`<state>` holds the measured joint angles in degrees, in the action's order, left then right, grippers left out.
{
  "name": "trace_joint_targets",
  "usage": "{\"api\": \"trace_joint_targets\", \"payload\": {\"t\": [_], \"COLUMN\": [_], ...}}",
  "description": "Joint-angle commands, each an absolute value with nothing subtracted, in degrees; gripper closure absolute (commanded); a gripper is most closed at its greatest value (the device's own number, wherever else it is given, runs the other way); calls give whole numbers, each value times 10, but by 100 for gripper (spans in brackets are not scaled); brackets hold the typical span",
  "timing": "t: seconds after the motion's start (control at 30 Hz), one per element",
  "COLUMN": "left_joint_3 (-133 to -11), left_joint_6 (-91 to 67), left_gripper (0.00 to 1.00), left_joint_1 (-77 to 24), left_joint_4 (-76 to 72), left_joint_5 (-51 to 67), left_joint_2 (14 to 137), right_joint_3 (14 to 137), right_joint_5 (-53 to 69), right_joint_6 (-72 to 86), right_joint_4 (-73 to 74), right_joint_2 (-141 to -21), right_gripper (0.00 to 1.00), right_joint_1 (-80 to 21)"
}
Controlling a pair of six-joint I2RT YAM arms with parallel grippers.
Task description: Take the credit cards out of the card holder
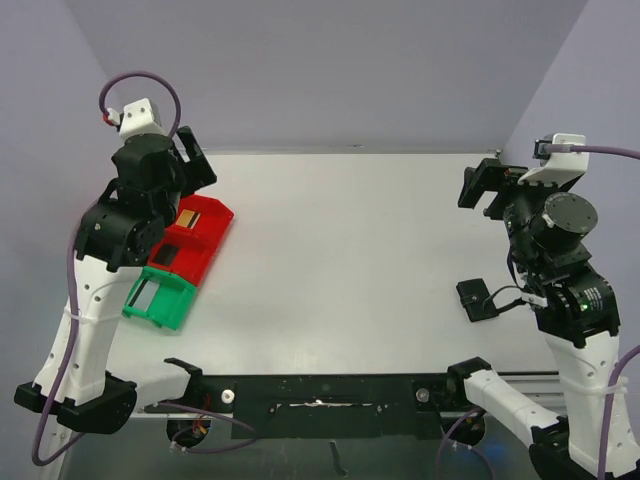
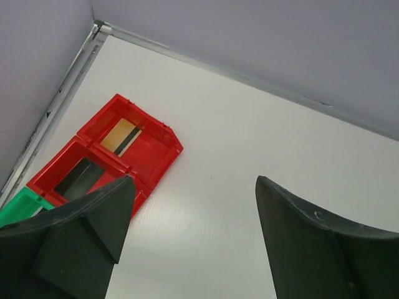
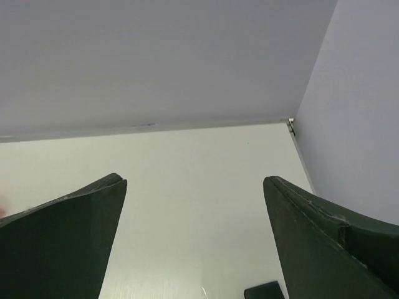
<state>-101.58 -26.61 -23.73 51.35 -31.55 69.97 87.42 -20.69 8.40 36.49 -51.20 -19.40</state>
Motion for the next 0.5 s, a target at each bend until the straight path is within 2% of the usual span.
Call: {"api": "trace_joint_targets", "payload": {"t": [0.0, 0.2, 0.47], "left_joint_3": [-951, -809, -662], "left_joint_6": [-279, -329, -395], "left_gripper": [23, 25, 30], "left_joint_1": [-192, -121, -47], "left_joint_4": [481, 448, 430], "left_joint_5": [-257, -204, -186], "left_joint_2": [674, 659, 687], "right_joint_3": [811, 668, 517], "right_joint_5": [-176, -120, -29], "right_joint_6": [137, 203, 264], "right_joint_4": [336, 272, 265], "right_joint_2": [-495, -453, -437], "right_gripper": [2, 2, 2], "right_joint_1": [-147, -71, 1]}}
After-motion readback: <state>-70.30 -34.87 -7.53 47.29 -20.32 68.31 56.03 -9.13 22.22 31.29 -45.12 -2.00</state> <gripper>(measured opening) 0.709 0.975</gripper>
